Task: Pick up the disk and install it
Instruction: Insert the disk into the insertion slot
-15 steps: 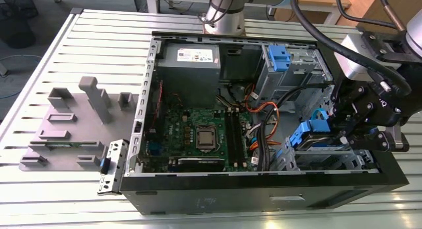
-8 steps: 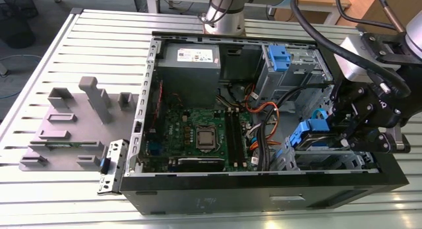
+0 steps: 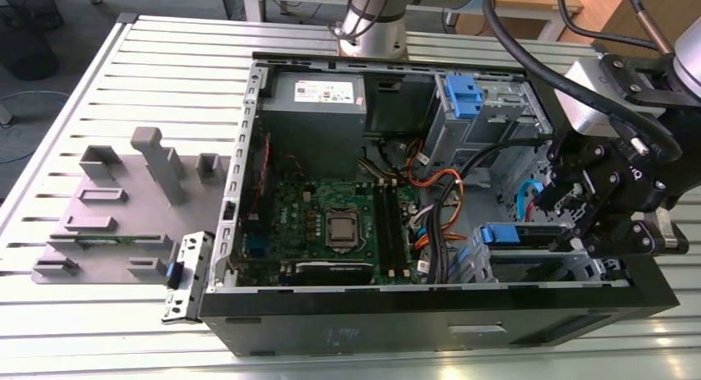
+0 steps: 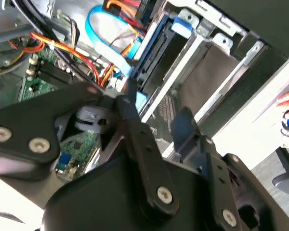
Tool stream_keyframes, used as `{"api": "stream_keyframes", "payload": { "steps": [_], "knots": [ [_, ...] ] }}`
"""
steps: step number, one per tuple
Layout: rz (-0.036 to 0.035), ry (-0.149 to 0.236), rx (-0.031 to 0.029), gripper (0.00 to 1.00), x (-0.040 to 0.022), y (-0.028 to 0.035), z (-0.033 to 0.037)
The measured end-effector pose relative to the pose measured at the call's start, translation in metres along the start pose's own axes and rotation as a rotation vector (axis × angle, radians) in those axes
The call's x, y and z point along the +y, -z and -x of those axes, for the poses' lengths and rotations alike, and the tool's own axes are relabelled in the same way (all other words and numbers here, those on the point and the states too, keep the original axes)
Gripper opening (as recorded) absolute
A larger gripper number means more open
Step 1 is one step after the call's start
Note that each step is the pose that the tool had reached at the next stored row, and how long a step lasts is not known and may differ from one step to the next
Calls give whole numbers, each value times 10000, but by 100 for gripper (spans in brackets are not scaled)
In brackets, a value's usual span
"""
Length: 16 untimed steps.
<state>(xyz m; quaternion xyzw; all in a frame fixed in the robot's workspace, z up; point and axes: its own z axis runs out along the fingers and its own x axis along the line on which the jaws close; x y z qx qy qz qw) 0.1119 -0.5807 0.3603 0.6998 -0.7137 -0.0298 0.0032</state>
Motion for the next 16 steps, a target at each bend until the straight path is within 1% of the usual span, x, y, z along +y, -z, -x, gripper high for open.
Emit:
{"api": "stream_keyframes", "payload": {
  "steps": [1,10,16],
  "knots": [
    [0,0,2,55,0,1,0],
    [0,0,1,55,0,0,0],
    [0,1,1,55,2,43,2]
  ]
}}
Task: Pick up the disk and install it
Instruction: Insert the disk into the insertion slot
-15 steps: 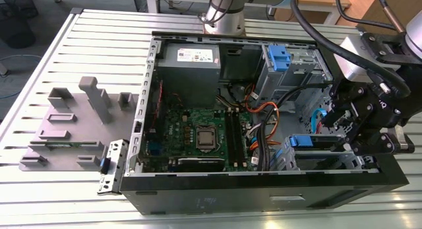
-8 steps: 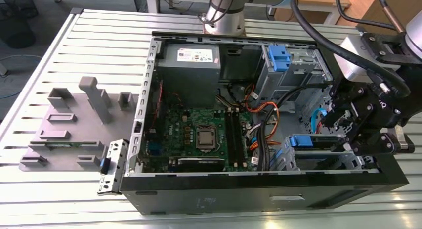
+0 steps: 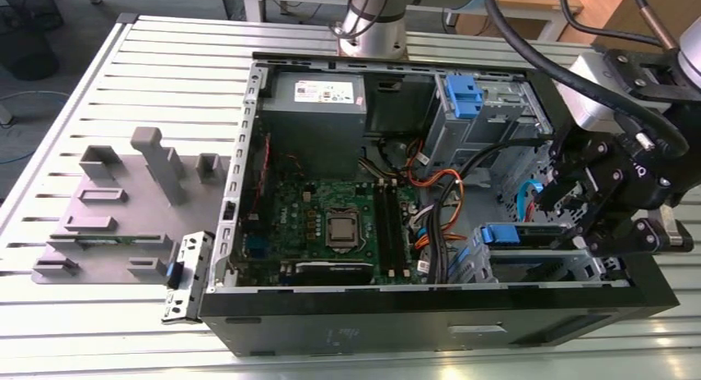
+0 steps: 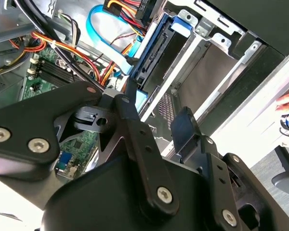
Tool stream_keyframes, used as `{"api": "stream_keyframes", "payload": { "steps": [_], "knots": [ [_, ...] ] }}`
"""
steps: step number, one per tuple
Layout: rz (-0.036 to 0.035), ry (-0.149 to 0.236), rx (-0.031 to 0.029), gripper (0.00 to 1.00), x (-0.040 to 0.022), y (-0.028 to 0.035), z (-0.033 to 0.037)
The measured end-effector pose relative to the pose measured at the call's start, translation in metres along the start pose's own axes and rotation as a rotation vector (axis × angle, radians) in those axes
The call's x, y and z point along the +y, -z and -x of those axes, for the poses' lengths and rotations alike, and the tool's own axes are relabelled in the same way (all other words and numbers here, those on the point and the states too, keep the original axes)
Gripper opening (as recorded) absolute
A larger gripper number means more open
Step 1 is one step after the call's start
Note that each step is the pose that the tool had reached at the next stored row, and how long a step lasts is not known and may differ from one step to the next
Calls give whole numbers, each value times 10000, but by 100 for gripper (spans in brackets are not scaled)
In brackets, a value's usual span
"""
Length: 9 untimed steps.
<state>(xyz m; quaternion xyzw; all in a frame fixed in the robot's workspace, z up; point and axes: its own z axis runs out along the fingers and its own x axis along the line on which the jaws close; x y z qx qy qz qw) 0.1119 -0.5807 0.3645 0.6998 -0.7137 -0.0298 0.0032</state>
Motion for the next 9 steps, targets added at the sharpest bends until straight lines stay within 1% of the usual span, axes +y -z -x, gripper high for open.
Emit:
{"api": "stream_keyframes", "payload": {
  "steps": [6,9],
  "knots": [
    [0,0,-1,55,3,63,2],
    [0,0,0,55,4,74,3]
  ]
}}
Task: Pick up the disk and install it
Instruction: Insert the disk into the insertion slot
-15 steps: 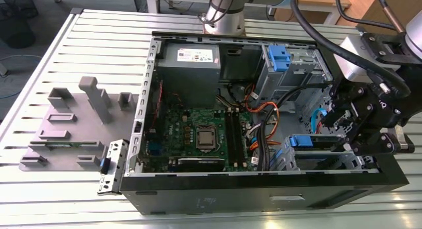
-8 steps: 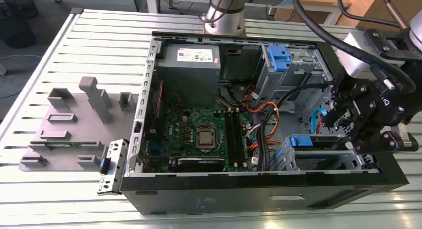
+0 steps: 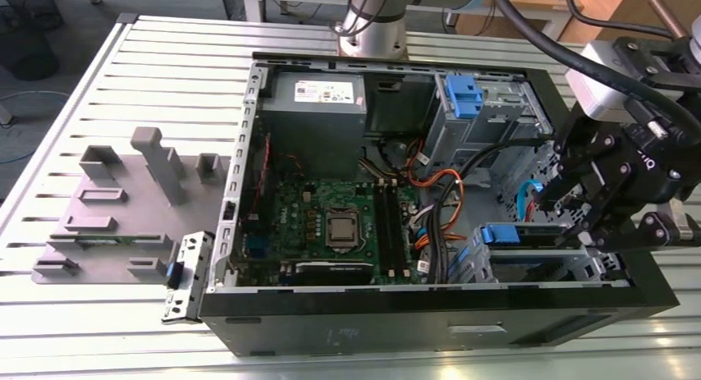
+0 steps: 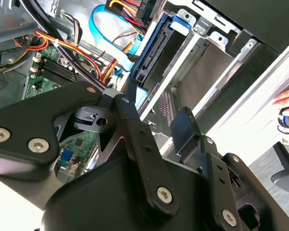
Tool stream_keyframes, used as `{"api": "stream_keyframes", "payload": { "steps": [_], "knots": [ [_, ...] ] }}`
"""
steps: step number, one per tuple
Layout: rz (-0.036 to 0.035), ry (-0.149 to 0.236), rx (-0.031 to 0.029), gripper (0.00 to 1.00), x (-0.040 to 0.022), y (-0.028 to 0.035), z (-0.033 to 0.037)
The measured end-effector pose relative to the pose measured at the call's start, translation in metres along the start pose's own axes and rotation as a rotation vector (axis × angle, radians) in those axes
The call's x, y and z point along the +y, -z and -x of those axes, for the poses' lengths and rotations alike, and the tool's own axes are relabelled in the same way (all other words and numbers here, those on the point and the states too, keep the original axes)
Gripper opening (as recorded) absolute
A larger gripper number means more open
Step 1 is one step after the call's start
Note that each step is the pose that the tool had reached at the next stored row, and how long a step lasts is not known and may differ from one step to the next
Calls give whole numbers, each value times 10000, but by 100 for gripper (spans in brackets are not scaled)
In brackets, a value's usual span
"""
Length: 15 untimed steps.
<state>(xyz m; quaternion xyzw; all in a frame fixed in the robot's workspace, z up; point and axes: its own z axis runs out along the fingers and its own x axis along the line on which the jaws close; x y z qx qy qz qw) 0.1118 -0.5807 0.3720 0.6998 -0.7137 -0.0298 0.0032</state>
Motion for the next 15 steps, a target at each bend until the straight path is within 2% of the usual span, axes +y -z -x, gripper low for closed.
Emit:
{"api": "stream_keyframes", "payload": {
  "steps": [15],
  "knots": [
    [0,0,0,55,0,3,9]
  ]
}}
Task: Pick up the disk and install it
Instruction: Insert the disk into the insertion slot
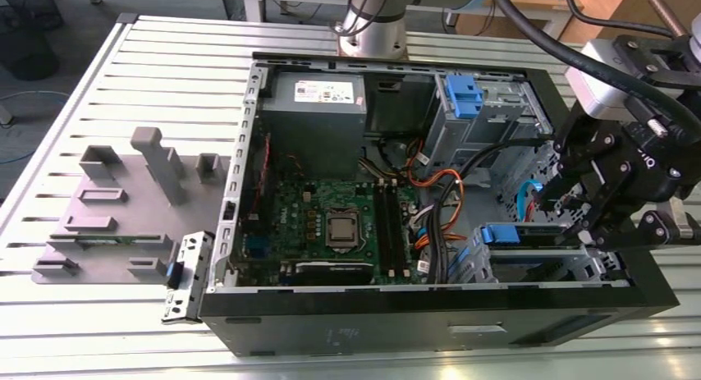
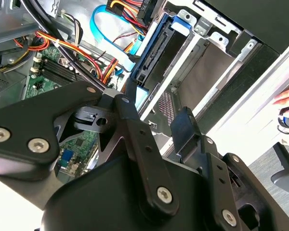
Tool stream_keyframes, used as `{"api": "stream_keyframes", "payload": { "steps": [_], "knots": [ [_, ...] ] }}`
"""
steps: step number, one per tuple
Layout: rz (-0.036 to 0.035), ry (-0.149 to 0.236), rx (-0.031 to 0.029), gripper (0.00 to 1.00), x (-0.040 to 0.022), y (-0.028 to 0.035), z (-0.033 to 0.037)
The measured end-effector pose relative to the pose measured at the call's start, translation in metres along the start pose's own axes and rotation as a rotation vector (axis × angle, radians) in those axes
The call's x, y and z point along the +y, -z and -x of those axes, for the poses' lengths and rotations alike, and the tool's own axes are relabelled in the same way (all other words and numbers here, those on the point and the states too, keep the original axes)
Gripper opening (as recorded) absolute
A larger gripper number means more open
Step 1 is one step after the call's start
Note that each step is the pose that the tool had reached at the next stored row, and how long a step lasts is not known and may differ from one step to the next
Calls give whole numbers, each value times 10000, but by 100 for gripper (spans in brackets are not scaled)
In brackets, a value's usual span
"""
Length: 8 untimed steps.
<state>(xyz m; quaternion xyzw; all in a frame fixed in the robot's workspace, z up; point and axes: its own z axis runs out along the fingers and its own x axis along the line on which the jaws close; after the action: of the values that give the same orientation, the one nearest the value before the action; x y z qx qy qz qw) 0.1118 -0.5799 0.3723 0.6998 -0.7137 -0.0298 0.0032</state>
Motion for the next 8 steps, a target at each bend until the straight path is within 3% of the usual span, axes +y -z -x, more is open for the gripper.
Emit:
{"api": "stream_keyframes", "payload": {
  "steps": [8],
  "knots": [
    [-4,0,-1,55,-3,-69,-1]
  ]
}}
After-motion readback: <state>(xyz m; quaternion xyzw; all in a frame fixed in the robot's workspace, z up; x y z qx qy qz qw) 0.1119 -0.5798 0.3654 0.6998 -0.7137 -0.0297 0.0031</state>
